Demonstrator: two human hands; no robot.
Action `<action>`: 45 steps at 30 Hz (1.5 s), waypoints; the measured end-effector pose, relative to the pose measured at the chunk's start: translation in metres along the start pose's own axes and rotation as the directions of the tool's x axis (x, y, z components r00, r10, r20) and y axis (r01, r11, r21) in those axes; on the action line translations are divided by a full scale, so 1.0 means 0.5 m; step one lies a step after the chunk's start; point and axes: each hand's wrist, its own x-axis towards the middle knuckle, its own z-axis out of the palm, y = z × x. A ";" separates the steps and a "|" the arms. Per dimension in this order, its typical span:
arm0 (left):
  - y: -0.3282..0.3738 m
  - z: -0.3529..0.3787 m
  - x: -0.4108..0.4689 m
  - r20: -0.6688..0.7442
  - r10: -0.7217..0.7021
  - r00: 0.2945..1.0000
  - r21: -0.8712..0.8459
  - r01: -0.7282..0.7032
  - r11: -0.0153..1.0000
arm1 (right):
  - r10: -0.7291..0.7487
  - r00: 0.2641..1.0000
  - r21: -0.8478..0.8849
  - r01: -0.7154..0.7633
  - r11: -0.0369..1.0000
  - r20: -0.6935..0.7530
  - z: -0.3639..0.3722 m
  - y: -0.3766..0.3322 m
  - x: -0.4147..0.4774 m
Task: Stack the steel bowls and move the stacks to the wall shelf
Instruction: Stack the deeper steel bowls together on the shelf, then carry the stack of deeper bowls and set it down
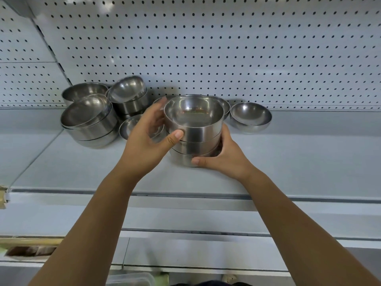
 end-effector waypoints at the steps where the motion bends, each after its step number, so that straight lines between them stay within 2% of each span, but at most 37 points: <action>1: -0.003 -0.001 0.002 0.016 -0.036 0.999 -0.033 0.037 0.999 | 0.000 1.000 -0.003 0.000 1.000 -0.001 0.000 -0.001 -0.001; 5: -0.009 0.006 0.008 0.063 -0.126 0.990 -0.155 0.134 0.979 | -0.001 1.000 -0.003 0.001 1.000 -0.017 0.002 -0.005 -0.003; 13: 0.028 0.044 0.003 0.070 -0.063 0.996 -0.272 0.080 0.959 | 0.014 0.991 0.034 -0.009 0.999 -0.136 -0.018 -0.019 -0.052; 22: 0.107 0.204 0.000 0.307 0.016 0.952 -0.360 0.101 0.928 | 0.036 0.918 0.017 -0.032 0.999 -0.394 -0.144 -0.009 -0.235; 32: 0.255 0.509 -0.058 0.568 0.152 0.809 -0.443 0.145 0.885 | 0.075 0.737 0.022 -0.082 0.996 -0.671 -0.349 0.028 -0.527; 37: 0.373 0.721 -0.131 0.657 0.216 0.722 -0.472 0.171 0.865 | 0.119 0.625 0.040 -0.139 0.989 -0.771 -0.495 0.033 -0.733; 45: 0.600 1.077 -0.293 0.744 0.342 0.574 -0.549 0.235 0.802 | 0.109 0.423 0.020 -0.209 0.978 -0.900 -0.724 0.043 -1.081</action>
